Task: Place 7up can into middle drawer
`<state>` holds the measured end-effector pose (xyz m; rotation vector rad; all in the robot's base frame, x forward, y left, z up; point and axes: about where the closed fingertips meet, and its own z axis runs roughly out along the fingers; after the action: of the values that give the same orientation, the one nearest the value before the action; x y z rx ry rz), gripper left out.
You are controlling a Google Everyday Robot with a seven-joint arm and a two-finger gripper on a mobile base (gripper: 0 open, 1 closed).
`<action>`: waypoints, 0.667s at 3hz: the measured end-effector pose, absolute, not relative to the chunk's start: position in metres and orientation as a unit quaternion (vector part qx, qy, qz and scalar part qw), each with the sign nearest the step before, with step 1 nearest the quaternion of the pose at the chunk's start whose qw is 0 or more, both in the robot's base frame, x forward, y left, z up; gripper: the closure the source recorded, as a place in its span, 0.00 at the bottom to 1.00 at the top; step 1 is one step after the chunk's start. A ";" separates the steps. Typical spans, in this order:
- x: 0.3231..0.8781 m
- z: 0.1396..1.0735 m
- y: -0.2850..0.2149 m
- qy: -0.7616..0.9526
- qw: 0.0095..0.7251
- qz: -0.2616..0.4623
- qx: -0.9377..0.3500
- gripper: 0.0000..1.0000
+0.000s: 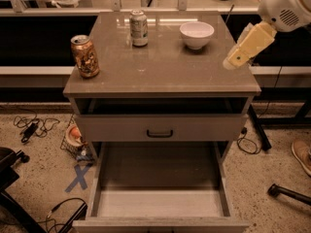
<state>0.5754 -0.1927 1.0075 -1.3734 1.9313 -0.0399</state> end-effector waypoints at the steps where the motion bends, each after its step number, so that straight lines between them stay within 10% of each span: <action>1: 0.575 1.008 -0.193 0.755 0.376 -0.016 -0.537 0.00; 2: 0.613 0.997 -0.182 0.746 0.413 0.011 -0.522 0.00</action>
Offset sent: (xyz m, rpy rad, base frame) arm 0.1240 0.0298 -0.0328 0.3052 -0.1112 0.0192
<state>0.6125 -0.1815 0.9969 -1.3126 1.8774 0.0281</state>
